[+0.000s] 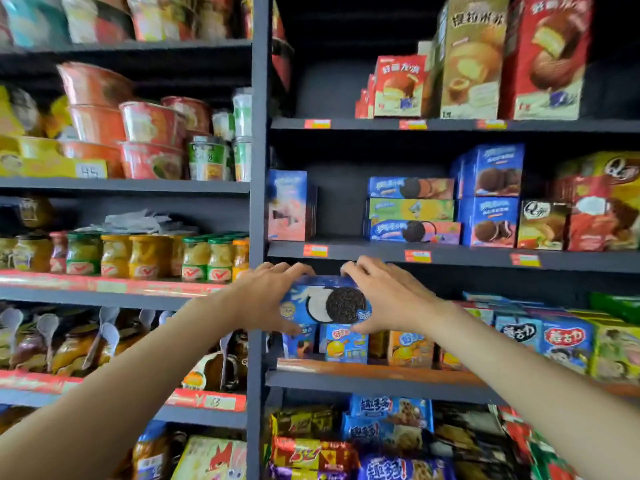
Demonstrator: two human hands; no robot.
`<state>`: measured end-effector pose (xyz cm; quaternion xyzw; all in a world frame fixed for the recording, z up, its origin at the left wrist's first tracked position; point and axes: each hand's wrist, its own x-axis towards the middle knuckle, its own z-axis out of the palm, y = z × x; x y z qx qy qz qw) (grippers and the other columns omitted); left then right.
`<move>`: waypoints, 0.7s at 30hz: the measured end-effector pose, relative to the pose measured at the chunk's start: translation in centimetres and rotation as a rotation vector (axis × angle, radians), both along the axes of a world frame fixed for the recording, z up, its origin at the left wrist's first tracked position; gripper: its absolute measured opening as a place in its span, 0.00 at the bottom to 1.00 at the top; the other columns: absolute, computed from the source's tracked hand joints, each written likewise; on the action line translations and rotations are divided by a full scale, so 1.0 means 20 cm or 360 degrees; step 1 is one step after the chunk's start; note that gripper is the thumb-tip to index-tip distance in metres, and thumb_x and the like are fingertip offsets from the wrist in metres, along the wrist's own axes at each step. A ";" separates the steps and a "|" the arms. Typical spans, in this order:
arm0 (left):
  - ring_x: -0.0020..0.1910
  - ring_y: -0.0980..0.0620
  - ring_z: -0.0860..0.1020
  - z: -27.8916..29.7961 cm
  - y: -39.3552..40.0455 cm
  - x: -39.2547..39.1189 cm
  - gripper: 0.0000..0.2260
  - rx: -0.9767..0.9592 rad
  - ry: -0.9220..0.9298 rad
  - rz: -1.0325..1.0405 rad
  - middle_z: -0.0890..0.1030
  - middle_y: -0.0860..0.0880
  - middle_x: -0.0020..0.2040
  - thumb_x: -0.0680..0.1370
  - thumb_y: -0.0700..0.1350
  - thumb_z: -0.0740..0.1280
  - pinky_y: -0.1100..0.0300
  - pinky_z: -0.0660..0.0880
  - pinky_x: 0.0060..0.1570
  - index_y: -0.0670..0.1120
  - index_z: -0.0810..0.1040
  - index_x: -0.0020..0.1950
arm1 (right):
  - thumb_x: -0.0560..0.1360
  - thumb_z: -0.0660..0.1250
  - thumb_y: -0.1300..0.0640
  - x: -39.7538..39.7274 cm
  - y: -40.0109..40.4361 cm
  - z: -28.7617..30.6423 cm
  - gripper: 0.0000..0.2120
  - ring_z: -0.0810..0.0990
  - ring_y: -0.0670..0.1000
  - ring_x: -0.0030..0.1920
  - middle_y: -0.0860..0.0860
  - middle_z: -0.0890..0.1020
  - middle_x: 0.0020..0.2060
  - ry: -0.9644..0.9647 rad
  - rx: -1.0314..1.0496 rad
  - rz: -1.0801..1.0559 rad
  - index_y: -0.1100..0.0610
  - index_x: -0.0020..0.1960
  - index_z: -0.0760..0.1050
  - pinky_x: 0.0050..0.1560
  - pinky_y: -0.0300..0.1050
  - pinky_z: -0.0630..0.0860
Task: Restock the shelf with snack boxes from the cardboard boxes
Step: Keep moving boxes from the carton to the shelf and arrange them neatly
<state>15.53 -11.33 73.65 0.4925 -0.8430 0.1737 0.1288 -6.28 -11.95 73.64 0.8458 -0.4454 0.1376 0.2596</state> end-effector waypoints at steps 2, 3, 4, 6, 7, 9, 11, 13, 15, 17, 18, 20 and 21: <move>0.63 0.47 0.69 0.08 -0.03 -0.08 0.36 -0.0017 0.0110 -0.0068 0.70 0.49 0.64 0.69 0.56 0.72 0.54 0.67 0.62 0.54 0.57 0.71 | 0.65 0.73 0.39 -0.09 0.00 0.09 0.40 0.69 0.53 0.61 0.51 0.67 0.59 0.0012 -0.0146 -0.0020 0.52 0.70 0.58 0.58 0.48 0.70; 0.64 0.47 0.68 0.13 -0.04 -0.11 0.36 -0.0049 0.0146 -0.0078 0.70 0.48 0.65 0.70 0.55 0.72 0.55 0.66 0.63 0.53 0.57 0.73 | 0.66 0.72 0.39 -0.13 -0.01 0.13 0.40 0.69 0.53 0.61 0.51 0.67 0.59 0.0027 -0.0247 -0.0018 0.52 0.70 0.58 0.59 0.48 0.70; 0.65 0.47 0.67 0.16 -0.04 -0.15 0.37 -0.0111 0.0149 -0.0067 0.69 0.48 0.65 0.70 0.55 0.71 0.56 0.65 0.63 0.51 0.56 0.74 | 0.66 0.72 0.40 -0.17 -0.01 0.17 0.40 0.68 0.54 0.61 0.51 0.67 0.59 0.0045 -0.0349 -0.0020 0.52 0.71 0.58 0.59 0.47 0.68; 0.66 0.46 0.64 0.23 -0.06 -0.22 0.37 -0.0298 0.0106 0.0021 0.67 0.47 0.65 0.71 0.56 0.70 0.54 0.65 0.65 0.49 0.56 0.74 | 0.68 0.71 0.41 -0.23 -0.03 0.24 0.40 0.68 0.55 0.61 0.52 0.67 0.60 0.0045 -0.0501 -0.0045 0.53 0.72 0.58 0.58 0.47 0.65; 0.66 0.45 0.64 0.26 -0.07 -0.25 0.36 -0.0418 0.0072 0.0080 0.66 0.47 0.65 0.71 0.56 0.70 0.51 0.66 0.65 0.48 0.57 0.74 | 0.68 0.71 0.42 -0.25 -0.04 0.27 0.39 0.68 0.55 0.62 0.52 0.67 0.61 0.0025 -0.0533 -0.0066 0.53 0.72 0.58 0.58 0.48 0.65; 0.61 0.42 0.68 0.29 -0.08 -0.30 0.34 -0.0756 0.0013 0.0113 0.69 0.46 0.61 0.68 0.54 0.73 0.47 0.71 0.57 0.47 0.63 0.69 | 0.69 0.71 0.41 -0.30 -0.09 0.33 0.37 0.68 0.55 0.63 0.52 0.69 0.61 -0.0039 -0.0473 -0.0088 0.52 0.71 0.59 0.59 0.49 0.67; 0.49 0.41 0.75 0.33 -0.12 -0.32 0.35 -0.1093 -0.0090 0.0074 0.76 0.44 0.51 0.58 0.50 0.79 0.48 0.76 0.40 0.47 0.68 0.60 | 0.69 0.71 0.41 -0.36 -0.15 0.39 0.36 0.67 0.54 0.66 0.51 0.69 0.65 -0.0086 -0.0280 -0.0082 0.52 0.70 0.60 0.61 0.50 0.68; 0.45 0.42 0.73 0.36 -0.19 -0.34 0.35 -0.1365 -0.0092 0.0005 0.77 0.44 0.47 0.52 0.45 0.80 0.51 0.74 0.34 0.47 0.68 0.55 | 0.68 0.72 0.42 -0.42 -0.21 0.44 0.39 0.65 0.53 0.69 0.49 0.67 0.69 -0.0173 -0.0024 -0.0023 0.51 0.72 0.59 0.66 0.50 0.65; 0.46 0.43 0.68 0.39 -0.25 -0.37 0.35 -0.1527 -0.0068 -0.0067 0.74 0.45 0.49 0.52 0.41 0.78 0.51 0.74 0.36 0.47 0.69 0.55 | 0.66 0.74 0.42 -0.49 -0.25 0.48 0.42 0.65 0.51 0.69 0.48 0.66 0.70 -0.0324 0.0175 0.0048 0.51 0.73 0.58 0.67 0.47 0.64; 0.46 0.44 0.66 0.41 -0.31 -0.42 0.35 -0.1601 0.0007 -0.0103 0.69 0.46 0.51 0.51 0.39 0.76 0.51 0.74 0.38 0.47 0.68 0.56 | 0.65 0.76 0.42 -0.56 -0.30 0.51 0.43 0.66 0.49 0.69 0.47 0.67 0.70 -0.0457 0.0206 0.0084 0.51 0.72 0.59 0.66 0.43 0.65; 0.46 0.44 0.66 0.42 -0.35 -0.44 0.35 -0.1607 0.0063 -0.0114 0.68 0.46 0.51 0.51 0.40 0.76 0.51 0.74 0.39 0.47 0.68 0.56 | 0.64 0.76 0.42 -0.60 -0.33 0.53 0.43 0.67 0.49 0.67 0.47 0.68 0.68 -0.0507 0.0150 0.0088 0.51 0.72 0.60 0.64 0.42 0.65; 0.49 0.44 0.67 0.43 -0.44 -0.49 0.35 -0.1501 0.0156 -0.0131 0.69 0.46 0.53 0.53 0.43 0.77 0.50 0.76 0.44 0.47 0.67 0.57 | 0.63 0.77 0.42 -0.68 -0.39 0.56 0.41 0.67 0.50 0.64 0.48 0.70 0.64 -0.0538 -0.0056 0.0065 0.51 0.69 0.62 0.61 0.44 0.67; 0.51 0.42 0.69 0.43 -0.48 -0.52 0.36 -0.1385 0.0200 -0.0131 0.71 0.45 0.56 0.55 0.46 0.78 0.49 0.76 0.49 0.48 0.66 0.59 | 0.63 0.76 0.42 -0.72 -0.42 0.58 0.40 0.67 0.51 0.62 0.48 0.70 0.61 -0.0509 -0.0164 0.0029 0.51 0.68 0.62 0.58 0.45 0.68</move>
